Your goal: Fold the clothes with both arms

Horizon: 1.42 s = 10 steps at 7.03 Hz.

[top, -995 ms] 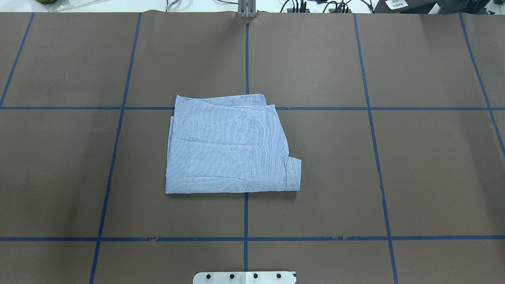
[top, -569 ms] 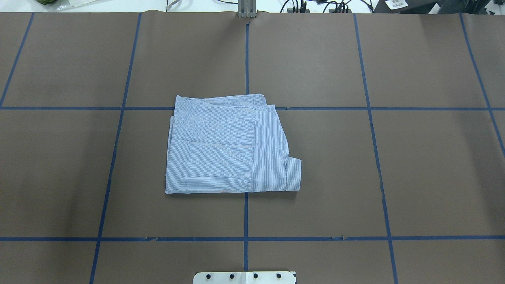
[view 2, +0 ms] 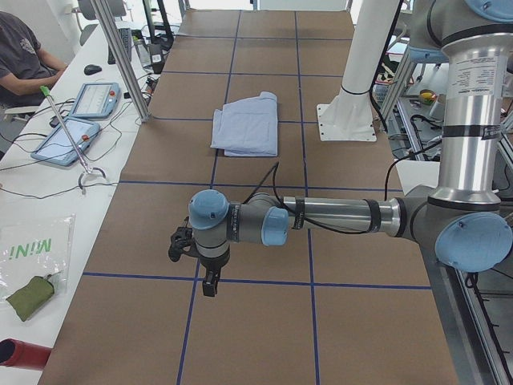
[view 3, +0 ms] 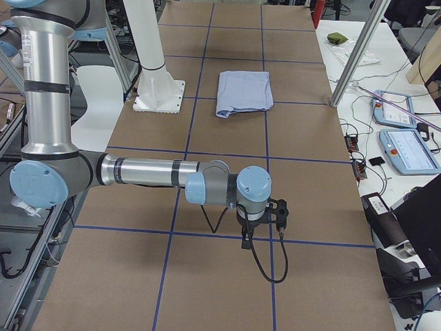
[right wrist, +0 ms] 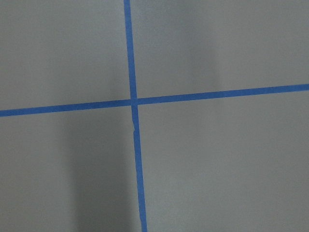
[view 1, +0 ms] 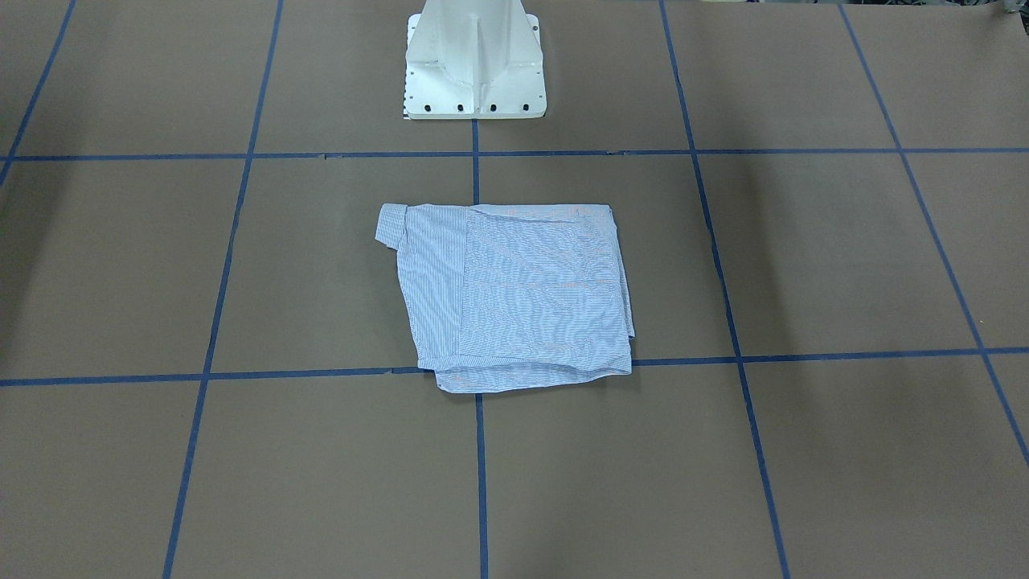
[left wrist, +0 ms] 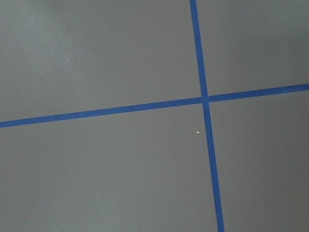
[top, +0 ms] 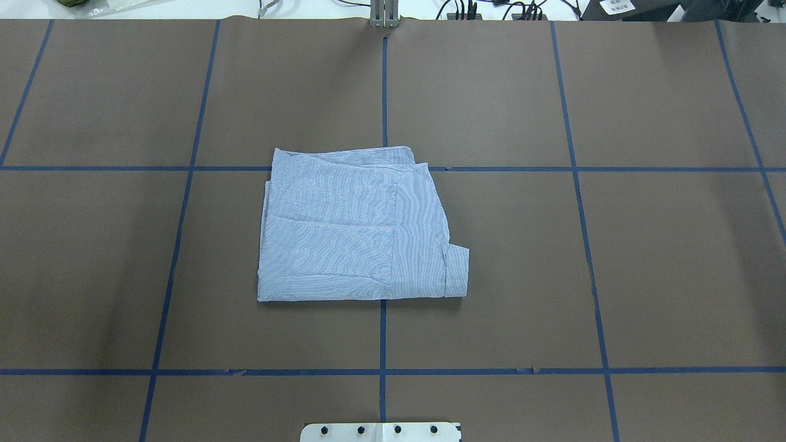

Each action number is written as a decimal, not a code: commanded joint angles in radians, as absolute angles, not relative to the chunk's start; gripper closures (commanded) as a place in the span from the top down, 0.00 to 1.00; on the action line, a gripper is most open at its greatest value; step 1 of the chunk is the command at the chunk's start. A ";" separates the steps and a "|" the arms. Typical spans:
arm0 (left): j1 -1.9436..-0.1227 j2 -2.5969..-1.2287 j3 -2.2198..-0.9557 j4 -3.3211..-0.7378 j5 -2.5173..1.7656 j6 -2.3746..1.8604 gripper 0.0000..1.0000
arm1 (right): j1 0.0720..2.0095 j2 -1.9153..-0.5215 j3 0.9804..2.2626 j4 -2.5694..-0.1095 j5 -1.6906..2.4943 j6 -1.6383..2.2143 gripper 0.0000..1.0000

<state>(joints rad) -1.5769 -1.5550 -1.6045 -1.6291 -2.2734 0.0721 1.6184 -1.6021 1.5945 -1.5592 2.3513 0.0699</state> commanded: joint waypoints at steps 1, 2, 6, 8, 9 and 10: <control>-1.577 -1.554 -1.605 -1.629 -2.273 0.072 1.00 | 1.597 -1.603 1.560 -1.562 2.350 0.066 1.00; -1.577 -1.552 -1.605 -1.629 -2.273 0.072 1.00 | 1.585 -1.597 1.563 -1.610 2.346 0.054 1.00; -1.577 -1.551 -1.606 -1.629 -2.273 0.074 1.00 | 1.545 -1.600 1.608 -1.680 2.342 -0.025 1.00; -1.577 -1.551 -1.609 -1.629 -2.273 0.074 1.00 | 1.572 -1.600 1.609 -1.703 2.344 -0.037 1.00; -1.577 -1.551 -1.614 -1.628 -2.273 0.074 1.00 | 1.578 -1.600 1.608 -1.701 2.344 -0.037 1.00; -1.577 -1.552 -1.618 -1.620 -2.276 0.074 1.00 | 1.582 -1.600 1.606 -1.701 2.347 -0.037 1.00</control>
<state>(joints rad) -1.5769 -1.5511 -1.6133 -1.6263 -2.2741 0.0736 1.5750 -1.5998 1.6077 -1.7005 2.3444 -0.0356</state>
